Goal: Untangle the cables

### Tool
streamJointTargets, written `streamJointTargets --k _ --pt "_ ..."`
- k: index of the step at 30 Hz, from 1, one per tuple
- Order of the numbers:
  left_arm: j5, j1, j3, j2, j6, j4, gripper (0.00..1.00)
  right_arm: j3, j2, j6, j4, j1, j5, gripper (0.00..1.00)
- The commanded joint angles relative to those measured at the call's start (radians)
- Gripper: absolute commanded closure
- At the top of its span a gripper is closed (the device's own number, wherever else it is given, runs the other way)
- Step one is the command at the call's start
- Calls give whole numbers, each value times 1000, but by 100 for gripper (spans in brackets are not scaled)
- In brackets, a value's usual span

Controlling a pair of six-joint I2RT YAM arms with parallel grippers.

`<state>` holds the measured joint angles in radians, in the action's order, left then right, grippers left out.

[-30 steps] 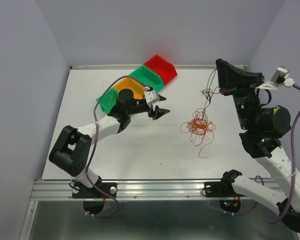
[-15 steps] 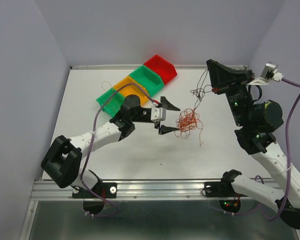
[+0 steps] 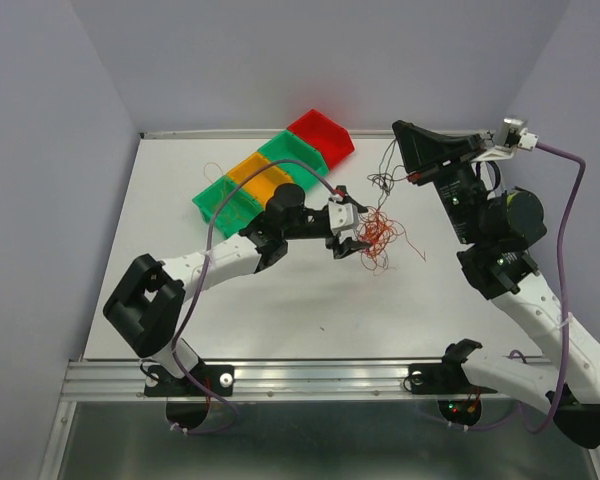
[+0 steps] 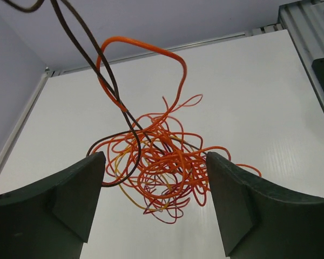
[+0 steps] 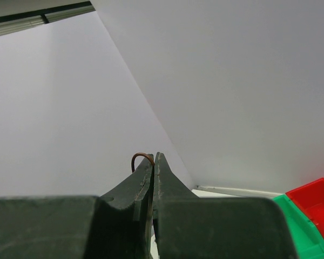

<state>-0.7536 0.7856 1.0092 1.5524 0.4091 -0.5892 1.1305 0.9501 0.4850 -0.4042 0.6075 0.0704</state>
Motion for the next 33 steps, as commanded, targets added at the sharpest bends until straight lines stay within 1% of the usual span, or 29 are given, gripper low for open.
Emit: streamJointTargets --k 1,3,4,5,6,7,8,9,11,12,13,15,16,20,28,31,33 --pt "88 14 35 5 2 -18 16 37 -13 17 -73 -6 -14 99" --pt "86 17 34 8 11 -17 23 37 -14 20 -74 -6 -17 100" --pt "86 17 35 12 14 -15 29 37 -14 20 -76 -5 -17 100" --pt "79 17 40 23 16 -12 49 37 -17 21 -77 -6 -20 99" --pt "77 17 43 26 17 -11 58 37 -17 23 -76 -6 -20 100" --pt "71 17 45 35 22 -3 71 38 -20 24 -77 -6 -21 99" --pt "68 17 46 38 23 2 74 40 -20 23 -76 -5 -20 100" --pt "69 17 49 40 25 11 76 41 -20 21 -77 -6 -17 99" --pt "71 18 51 52 36 17 76 51 -20 20 -77 -5 -8 99" --pt "69 20 52 58 40 19 78 55 -22 18 -77 -6 -7 99" --pt "72 18 55 75 43 22 82 63 -20 15 -77 -6 -9 100" --pt "63 18 69 95 48 32 98 75 -24 20 -81 -6 -11 99" --pt "56 18 74 115 50 37 100 77 -28 23 -97 -6 -6 99" --pt "54 18 81 156 43 43 100 98 -39 14 -139 -6 32 100" --pt "59 18 94 225 33 42 100 274 -27 -83 -182 -5 111 99" --pt "56 20 97 235 27 42 100 342 -21 -111 -218 -6 187 100" --pt "56 18 98 238 25 42 100 382 -11 -126 -219 -6 198 99"
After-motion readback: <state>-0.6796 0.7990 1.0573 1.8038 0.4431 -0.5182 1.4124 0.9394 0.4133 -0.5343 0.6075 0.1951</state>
